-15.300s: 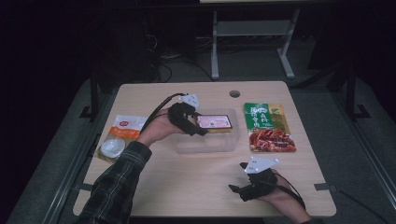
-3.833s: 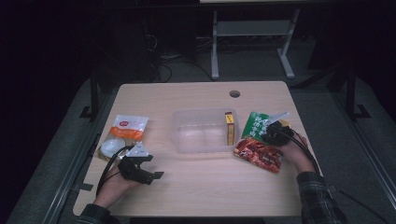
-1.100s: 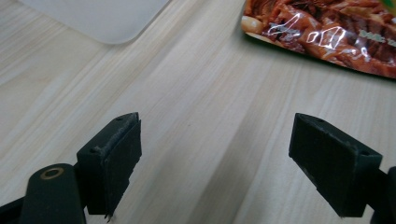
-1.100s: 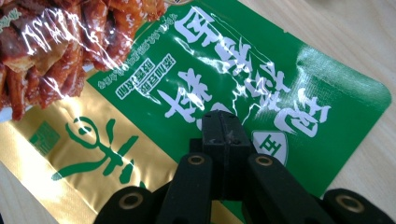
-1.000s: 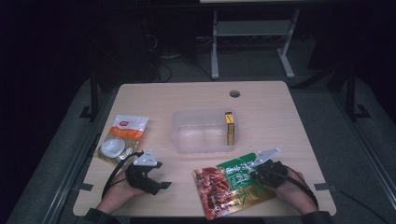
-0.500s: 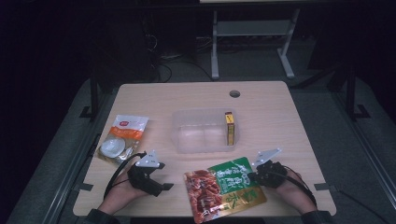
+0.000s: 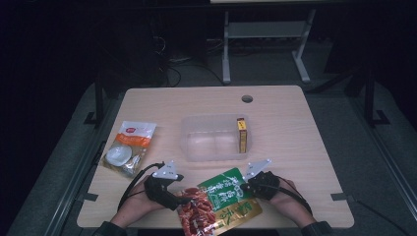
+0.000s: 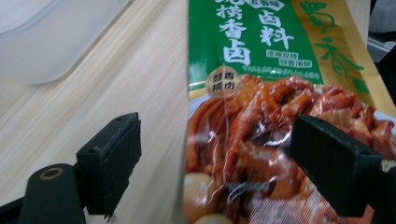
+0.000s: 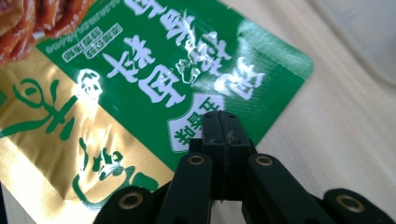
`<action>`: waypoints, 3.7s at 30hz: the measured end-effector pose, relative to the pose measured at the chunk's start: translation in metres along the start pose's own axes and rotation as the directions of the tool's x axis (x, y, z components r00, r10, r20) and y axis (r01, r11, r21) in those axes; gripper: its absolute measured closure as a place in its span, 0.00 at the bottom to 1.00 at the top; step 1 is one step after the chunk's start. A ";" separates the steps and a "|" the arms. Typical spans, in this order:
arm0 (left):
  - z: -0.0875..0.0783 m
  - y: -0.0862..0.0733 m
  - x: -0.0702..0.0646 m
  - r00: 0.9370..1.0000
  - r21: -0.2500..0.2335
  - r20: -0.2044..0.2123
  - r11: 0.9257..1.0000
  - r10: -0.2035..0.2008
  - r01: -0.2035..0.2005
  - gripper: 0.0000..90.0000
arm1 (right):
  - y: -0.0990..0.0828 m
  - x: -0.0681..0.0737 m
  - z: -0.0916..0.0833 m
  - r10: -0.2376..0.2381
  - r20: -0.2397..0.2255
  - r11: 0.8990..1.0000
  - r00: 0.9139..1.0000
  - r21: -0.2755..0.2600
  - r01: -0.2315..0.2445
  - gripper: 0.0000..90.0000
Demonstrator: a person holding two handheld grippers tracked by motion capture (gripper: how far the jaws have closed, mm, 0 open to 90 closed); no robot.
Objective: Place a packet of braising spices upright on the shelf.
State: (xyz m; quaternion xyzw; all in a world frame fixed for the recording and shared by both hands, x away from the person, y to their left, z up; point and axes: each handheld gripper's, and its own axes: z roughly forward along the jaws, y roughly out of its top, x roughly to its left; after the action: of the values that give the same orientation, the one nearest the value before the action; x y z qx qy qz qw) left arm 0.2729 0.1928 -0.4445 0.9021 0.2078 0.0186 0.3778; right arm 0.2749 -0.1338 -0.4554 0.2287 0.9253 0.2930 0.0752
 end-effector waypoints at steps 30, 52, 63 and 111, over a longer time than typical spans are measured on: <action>0.043 0.007 -0.021 0.999 0.014 0.008 0.999 0.043 -0.043 0.25 | -0.018 -0.020 -0.030 0.172 0.105 0.967 0.979 -0.209 -0.148 0.44; 0.044 0.016 -0.024 0.998 0.017 0.041 0.999 0.040 -0.041 0.99 | -0.020 -0.024 -0.037 0.216 0.094 0.948 0.972 -0.259 -0.186 0.40; 0.021 0.017 -0.012 0.999 -0.047 0.045 0.999 0.021 -0.019 1.00 | -0.022 -0.027 -0.043 0.232 0.093 0.931 0.968 -0.308 -0.193 0.39; -0.068 0.011 0.020 0.985 -0.368 -0.112 0.926 -0.129 0.079 1.00 | 0.063 0.003 0.006 0.096 -0.296 0.846 0.950 -0.479 -0.235 0.78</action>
State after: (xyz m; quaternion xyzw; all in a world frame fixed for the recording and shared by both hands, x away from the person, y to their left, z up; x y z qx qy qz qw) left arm 0.2822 0.2394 -0.3906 0.8013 0.2732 0.0969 0.5233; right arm 0.2979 -0.0836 -0.4236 0.2399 0.7935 0.5591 -0.0152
